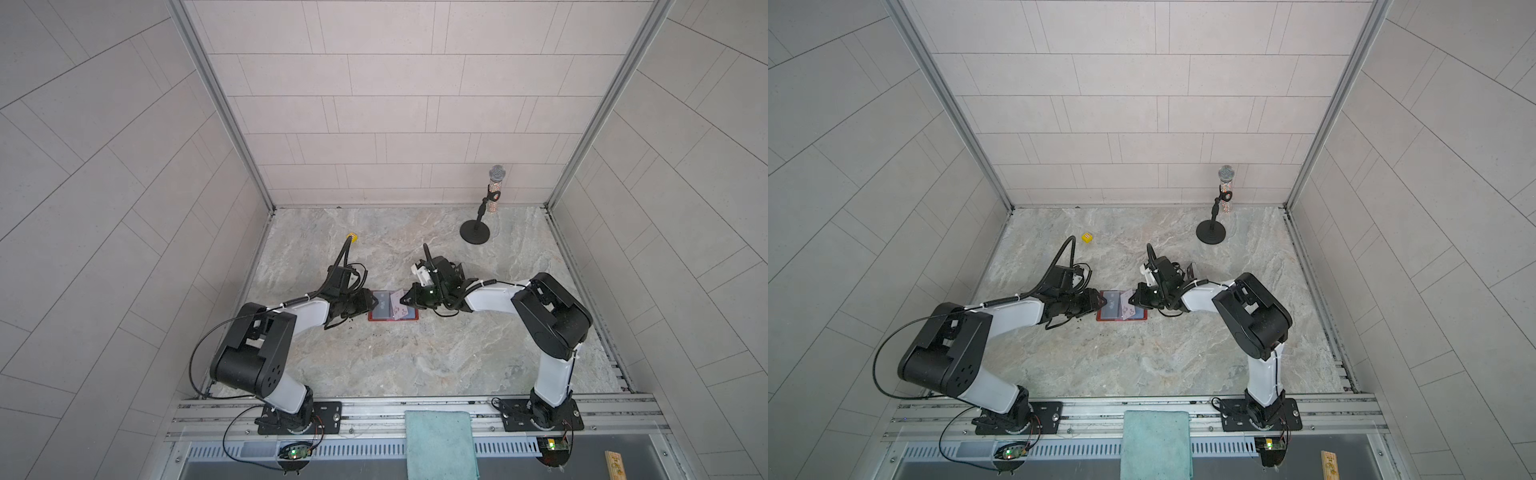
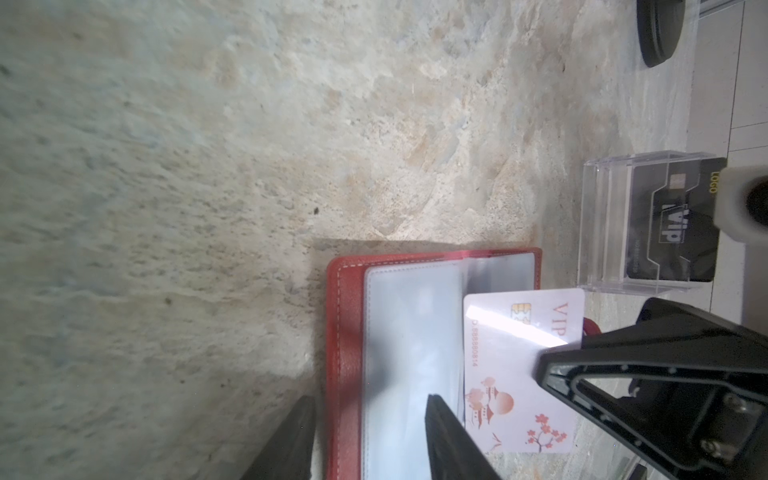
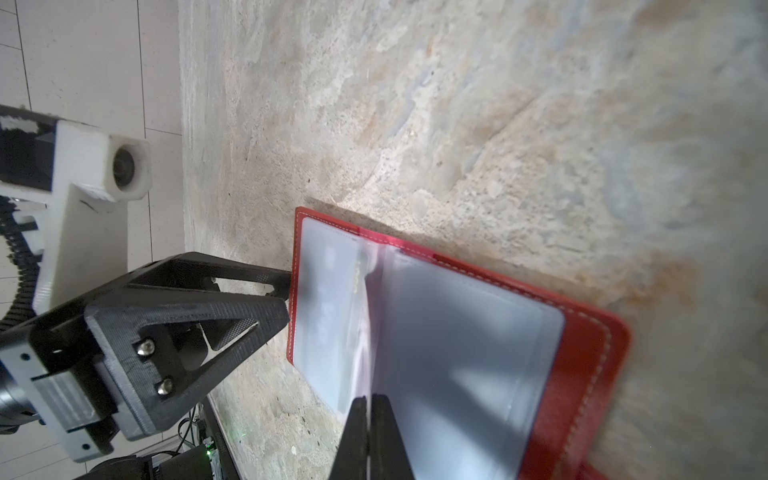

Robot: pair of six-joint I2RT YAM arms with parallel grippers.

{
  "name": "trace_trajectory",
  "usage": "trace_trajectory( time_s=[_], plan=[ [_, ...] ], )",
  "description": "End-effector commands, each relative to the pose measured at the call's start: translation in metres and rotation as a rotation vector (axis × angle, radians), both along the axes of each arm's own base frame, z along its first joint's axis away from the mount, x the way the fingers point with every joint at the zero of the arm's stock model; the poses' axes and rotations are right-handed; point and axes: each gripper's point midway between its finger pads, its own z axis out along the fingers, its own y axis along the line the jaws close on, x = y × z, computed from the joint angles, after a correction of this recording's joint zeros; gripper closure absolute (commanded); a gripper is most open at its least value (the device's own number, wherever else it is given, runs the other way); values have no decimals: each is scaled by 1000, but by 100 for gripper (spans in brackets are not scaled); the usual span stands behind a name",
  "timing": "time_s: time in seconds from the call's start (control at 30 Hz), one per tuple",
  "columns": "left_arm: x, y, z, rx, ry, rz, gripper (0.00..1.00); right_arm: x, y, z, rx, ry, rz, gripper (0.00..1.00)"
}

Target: Put the credit cards into the card holder

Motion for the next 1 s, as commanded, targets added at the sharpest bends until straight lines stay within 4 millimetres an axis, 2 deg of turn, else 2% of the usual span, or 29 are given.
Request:
trace_trajectory(
  time_s=[0.0,0.37,0.6,0.97],
  plan=[
    [-11,5,-15,27,64,3,53,-4,5,-8,6,28,6,100],
    [-16,5,-20,23,79,-4,59,0,10,-11,28,44,0,100],
    [-18,5,-22,19,84,-9,68,1,13,-11,45,50,1,100],
    [-21,5,-23,16,91,-5,70,6,14,-11,59,32,-16,100]
  ],
)
